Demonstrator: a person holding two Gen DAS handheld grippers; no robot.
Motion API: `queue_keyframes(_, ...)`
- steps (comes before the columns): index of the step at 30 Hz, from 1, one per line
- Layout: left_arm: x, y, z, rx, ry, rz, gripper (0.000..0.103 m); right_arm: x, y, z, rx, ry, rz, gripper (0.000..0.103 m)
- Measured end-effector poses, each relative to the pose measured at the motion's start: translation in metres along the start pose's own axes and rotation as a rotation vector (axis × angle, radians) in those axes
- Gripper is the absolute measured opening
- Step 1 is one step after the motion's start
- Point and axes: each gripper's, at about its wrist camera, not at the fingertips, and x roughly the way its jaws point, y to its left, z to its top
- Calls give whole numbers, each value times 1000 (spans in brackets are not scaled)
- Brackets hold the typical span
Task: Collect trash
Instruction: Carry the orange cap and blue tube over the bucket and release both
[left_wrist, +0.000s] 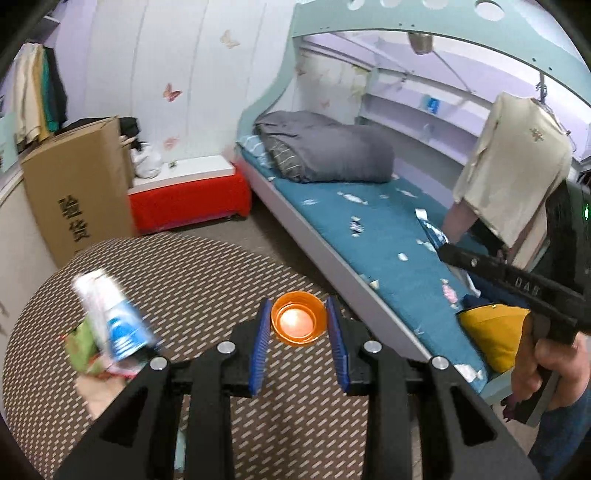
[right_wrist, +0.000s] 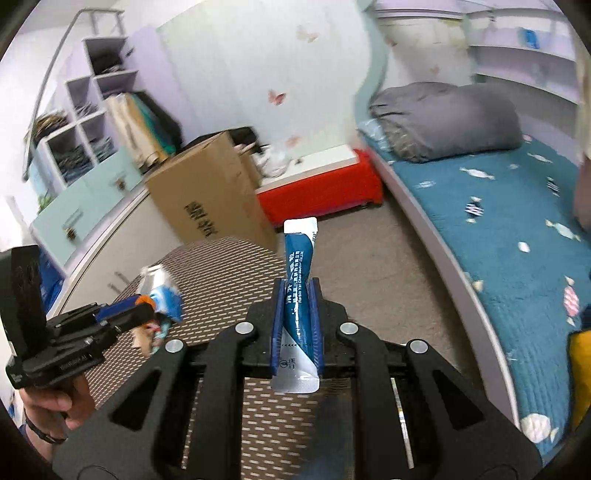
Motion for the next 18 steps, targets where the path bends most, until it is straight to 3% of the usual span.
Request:
queue_keyframes(8,56,-50,28,25,39,-105,29,-5,-77,1,115,3,-88,14)
queue_keyframes(18,153,-95,34,83,201,-161,29,53,-149,-14,265,108,-96,14)
